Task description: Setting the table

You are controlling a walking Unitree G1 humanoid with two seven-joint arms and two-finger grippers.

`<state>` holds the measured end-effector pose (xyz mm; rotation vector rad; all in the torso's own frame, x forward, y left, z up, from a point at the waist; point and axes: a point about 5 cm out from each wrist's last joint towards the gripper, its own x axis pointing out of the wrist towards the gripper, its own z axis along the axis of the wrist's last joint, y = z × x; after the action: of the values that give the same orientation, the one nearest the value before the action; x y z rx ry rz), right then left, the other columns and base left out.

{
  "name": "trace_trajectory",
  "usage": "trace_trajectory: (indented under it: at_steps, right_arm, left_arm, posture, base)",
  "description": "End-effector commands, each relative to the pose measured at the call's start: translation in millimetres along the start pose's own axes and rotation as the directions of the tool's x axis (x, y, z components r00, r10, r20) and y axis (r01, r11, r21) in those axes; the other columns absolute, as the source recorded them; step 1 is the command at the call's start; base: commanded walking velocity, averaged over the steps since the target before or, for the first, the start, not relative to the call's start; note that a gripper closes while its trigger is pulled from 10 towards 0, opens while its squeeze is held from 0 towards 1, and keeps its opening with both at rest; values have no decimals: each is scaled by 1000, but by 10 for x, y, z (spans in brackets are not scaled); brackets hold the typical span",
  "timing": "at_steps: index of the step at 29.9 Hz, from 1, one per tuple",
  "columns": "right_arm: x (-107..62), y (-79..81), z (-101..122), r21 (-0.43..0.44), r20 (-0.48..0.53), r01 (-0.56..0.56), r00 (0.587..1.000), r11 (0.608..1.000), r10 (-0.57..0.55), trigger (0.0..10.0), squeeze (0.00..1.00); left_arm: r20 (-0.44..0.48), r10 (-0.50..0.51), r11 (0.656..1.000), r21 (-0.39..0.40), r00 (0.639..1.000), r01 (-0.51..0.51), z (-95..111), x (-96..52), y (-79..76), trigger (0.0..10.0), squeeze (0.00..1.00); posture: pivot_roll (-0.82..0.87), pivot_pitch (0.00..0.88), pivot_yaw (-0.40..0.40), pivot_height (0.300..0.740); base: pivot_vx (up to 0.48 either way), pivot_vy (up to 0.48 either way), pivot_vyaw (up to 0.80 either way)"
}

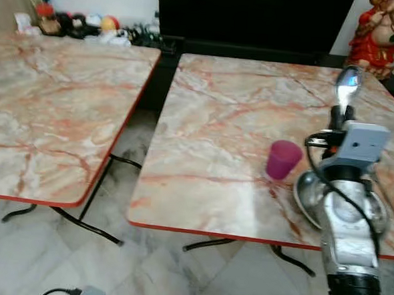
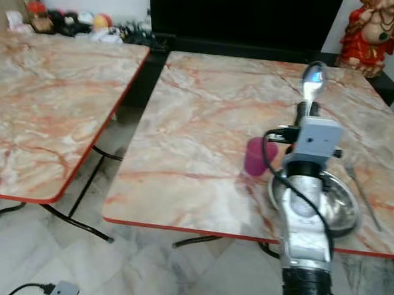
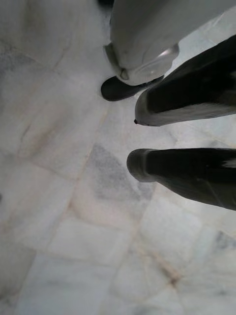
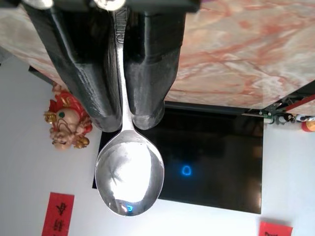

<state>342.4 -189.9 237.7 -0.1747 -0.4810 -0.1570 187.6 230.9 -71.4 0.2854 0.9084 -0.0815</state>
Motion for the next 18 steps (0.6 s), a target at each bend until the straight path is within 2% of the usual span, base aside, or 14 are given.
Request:
trace_trajectory:
  at_steps: [1, 15, 18]
  right_arm:
    - [4, -72, 14, -1, 6, 22, 1000, 1000, -22, 10000, 0]
    - [18, -89, -8, -12, -6, 26, 1000, 1000, -27, 10000, 0]
    - [19, -92, -7, -12, -7, 26, 1000, 1000, -26, 10000, 0]
  left_arm:
    - [-20, -2, 1000, -8, 1000, 2, -63, -12, -9, 10000, 0]
    - [-22, -4, 1000, -8, 1000, 4, -62, -9, -26, 10000, 0]
    - [-25, 5, 1000, -11, 1000, -6, -65, -8, -30, 10000, 0]
  posture:
    - [-27, 131, 29, 740]
    - [-28, 130, 28, 740]
    - [-28, 130, 28, 740]
  base:
    - [0, -420, 0]
    - [0, -417, 0]
    - [0, 0, 0]
